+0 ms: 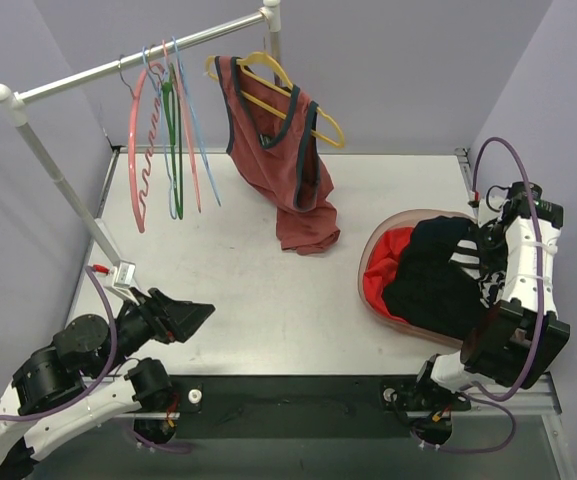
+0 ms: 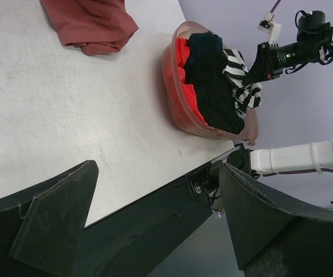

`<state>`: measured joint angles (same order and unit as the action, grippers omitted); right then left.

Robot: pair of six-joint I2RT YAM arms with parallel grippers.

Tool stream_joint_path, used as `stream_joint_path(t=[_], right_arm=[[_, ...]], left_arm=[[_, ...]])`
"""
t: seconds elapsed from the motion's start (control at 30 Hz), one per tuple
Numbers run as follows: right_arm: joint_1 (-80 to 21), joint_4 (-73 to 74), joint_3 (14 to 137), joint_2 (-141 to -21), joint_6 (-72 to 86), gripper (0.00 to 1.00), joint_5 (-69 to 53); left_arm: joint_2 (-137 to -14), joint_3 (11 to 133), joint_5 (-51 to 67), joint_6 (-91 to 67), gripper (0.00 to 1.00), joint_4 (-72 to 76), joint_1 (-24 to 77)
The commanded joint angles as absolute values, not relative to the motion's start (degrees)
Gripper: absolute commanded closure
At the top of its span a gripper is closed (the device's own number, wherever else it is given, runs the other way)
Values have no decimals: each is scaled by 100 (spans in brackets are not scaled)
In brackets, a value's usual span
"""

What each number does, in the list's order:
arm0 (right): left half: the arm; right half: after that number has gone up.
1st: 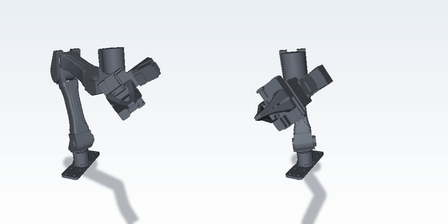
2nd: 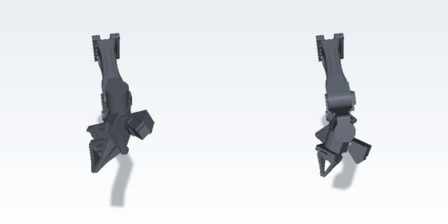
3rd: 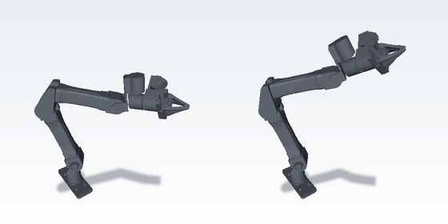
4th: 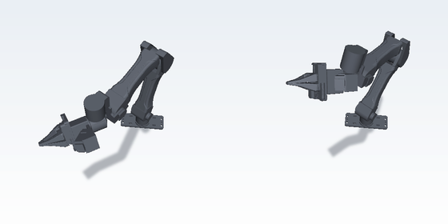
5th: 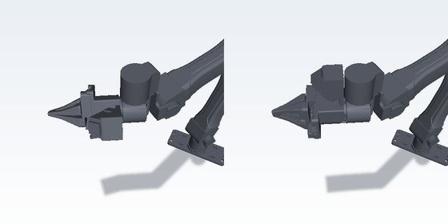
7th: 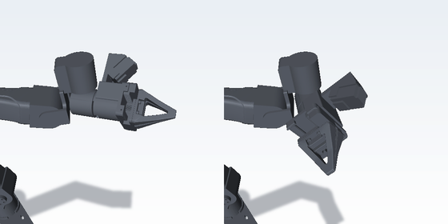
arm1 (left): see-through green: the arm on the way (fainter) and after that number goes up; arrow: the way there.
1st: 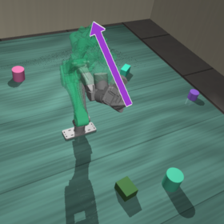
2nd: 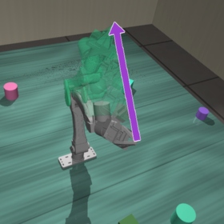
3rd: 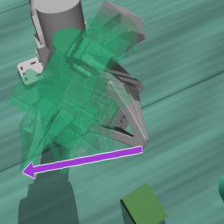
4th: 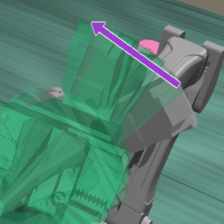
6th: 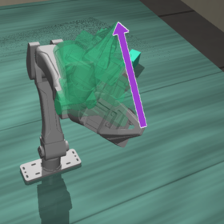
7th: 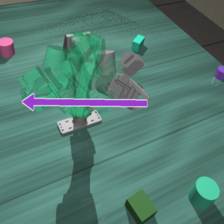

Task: Place the tank top on the hanger

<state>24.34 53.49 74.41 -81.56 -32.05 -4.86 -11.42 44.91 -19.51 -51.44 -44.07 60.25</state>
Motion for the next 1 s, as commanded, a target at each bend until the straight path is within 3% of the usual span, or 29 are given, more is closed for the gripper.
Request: stream_joint_path(t=[0.0,0.2,0.43,0.57,0.7,0.83,0.97], right_arm=[[2461,5546,7540,-7902,-3226,100,-509],[2417,5923,8471,-6910,-3427,100,-817],[2075,6652,10799,-6811,-3455,100,-1266],[1390,7100,12877,-7215,-3104,100,-1074],[-4,7120,14033,-7593,-2787,100,-311],[-1106,6628,14071,-7524,-2523,100,255],[-1195,6347,14624,-7795,-2163,100,-561]], left_arm=[[-1116,4702,-2074,-5194,3,-4333,6065],[-1064,4895,-2144,-5168,3,-4359,6073],[-967,5000,-2276,-5028,3,-3965,6161],[-1010,5264,-2478,-4905,3,-3955,6293],[-1343,5572,-2601,-4817,3,-4218,6433],[-1599,5722,-2593,-4729,3,-4395,6504],[-1679,5687,-2645,-4702,3,-4333,6530]])
